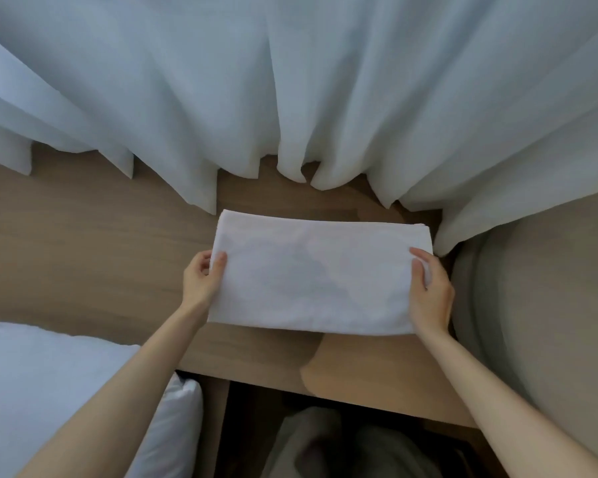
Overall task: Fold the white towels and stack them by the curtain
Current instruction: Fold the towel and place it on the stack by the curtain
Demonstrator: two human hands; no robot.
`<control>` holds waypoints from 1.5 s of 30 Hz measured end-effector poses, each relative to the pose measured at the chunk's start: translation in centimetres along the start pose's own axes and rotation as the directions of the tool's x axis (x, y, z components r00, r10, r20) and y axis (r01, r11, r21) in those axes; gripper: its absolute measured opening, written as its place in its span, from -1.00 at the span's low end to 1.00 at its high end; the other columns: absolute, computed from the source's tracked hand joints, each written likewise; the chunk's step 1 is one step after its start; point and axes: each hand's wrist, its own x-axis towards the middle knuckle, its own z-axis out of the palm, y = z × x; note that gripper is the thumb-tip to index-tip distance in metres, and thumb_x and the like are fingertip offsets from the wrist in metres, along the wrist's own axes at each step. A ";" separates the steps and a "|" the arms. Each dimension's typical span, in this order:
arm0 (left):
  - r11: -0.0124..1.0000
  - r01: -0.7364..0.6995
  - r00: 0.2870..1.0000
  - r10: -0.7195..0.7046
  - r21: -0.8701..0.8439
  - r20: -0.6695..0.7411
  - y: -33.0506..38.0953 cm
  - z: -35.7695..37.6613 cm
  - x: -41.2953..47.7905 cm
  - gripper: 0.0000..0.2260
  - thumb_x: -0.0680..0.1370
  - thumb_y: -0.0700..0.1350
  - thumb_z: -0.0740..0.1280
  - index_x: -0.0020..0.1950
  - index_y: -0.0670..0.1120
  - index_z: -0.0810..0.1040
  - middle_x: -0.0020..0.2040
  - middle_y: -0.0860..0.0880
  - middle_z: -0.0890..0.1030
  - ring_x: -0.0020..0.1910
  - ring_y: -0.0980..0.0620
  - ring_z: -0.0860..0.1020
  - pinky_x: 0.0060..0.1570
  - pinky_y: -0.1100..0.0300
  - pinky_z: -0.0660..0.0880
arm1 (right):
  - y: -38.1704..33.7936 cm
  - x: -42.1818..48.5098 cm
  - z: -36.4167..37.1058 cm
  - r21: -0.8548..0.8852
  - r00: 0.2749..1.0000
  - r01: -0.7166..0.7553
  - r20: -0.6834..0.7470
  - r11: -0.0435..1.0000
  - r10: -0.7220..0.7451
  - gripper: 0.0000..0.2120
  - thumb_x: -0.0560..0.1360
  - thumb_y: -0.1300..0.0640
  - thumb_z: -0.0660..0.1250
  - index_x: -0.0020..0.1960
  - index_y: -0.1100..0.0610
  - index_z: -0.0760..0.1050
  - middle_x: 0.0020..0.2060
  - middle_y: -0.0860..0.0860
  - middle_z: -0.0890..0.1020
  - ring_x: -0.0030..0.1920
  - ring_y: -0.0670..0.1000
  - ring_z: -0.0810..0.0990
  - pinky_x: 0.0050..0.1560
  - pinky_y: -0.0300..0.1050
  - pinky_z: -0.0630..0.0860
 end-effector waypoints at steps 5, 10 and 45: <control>1.000 0.003 1.000 -0.003 0.027 0.011 -3.5 2.6 3.4 -0.82 0.57 0.00 0.32 0.06 -0.08 0.51 -0.13 0.06 0.53 -0.17 0.09 0.50 -0.19 0.24 0.41 | 4.1 2.1 3.9 -0.014 1.000 -0.028 -0.001 1.000 0.028 -0.75 0.62 0.21 0.15 0.25 0.13 0.50 0.19 -0.06 0.54 0.18 -0.20 0.42 0.08 -0.63 0.21; 0.984 -0.019 0.998 0.029 0.179 -0.057 -5.1 3.5 4.5 -0.80 0.57 0.09 0.26 0.05 -0.01 0.47 -0.14 0.14 0.51 -0.14 0.09 0.49 -0.20 0.20 0.36 | 6.8 2.8 5.2 -0.062 0.984 -0.179 -0.013 0.982 0.179 -0.63 0.59 0.14 0.22 0.37 0.01 0.29 0.32 -0.03 0.45 0.25 -0.01 0.43 0.15 -0.21 0.32; 0.535 -0.443 0.858 0.485 0.720 0.168 -2.0 9.8 0.0 -0.52 0.62 -0.11 0.16 0.54 0.03 0.15 0.54 -0.10 0.17 0.51 -0.13 0.14 0.44 -0.02 0.04 | 4.7 0.7 7.7 -0.697 0.972 0.232 0.144 0.678 -0.184 -0.30 0.49 0.20 0.33 0.53 0.13 0.08 0.50 0.17 0.17 0.48 0.21 0.15 0.46 0.17 0.02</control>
